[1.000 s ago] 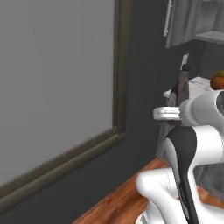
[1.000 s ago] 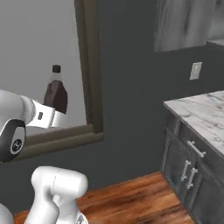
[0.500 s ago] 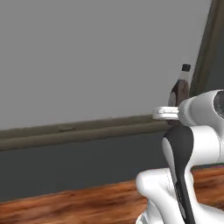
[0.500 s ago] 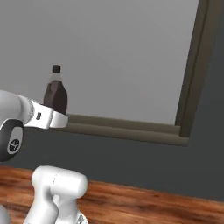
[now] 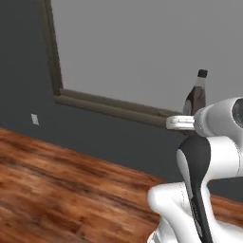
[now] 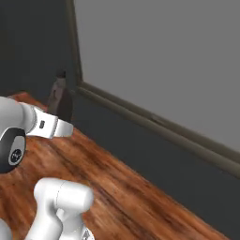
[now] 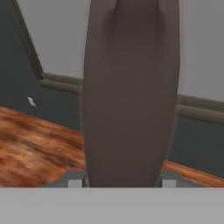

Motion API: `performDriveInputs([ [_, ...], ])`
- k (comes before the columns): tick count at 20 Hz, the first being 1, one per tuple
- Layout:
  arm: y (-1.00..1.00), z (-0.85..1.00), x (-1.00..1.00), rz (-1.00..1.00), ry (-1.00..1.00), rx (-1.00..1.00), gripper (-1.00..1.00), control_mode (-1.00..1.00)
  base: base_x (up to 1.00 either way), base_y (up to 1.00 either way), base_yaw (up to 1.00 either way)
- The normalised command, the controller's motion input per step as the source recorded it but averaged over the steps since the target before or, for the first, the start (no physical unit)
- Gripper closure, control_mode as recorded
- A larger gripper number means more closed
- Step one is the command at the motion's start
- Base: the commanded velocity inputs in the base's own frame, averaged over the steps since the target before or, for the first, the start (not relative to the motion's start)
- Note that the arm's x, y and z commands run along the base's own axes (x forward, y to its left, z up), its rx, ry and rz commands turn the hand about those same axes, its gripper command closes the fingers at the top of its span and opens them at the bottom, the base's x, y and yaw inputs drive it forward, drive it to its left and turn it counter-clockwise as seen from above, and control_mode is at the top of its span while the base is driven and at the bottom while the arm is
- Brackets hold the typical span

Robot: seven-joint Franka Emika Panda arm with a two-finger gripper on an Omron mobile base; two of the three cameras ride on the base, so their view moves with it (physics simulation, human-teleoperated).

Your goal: Move the syrup bottle and shaker from the cabinet to the dining counter.

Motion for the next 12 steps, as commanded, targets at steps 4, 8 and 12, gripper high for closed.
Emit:
performDriveInputs([
  [4,0.0,0.0,0.0,0.0,0.0,0.0,1.0,1.0,-0.45,0.63,0.95],
  [8,0.0,0.0,0.0,0.0,0.0,0.0,1.0,1.0,-0.32,0.67,0.94],
  [12,0.0,0.0,0.0,0.0,0.0,0.0,1.0,1.0,-0.02,0.65,0.84],
])
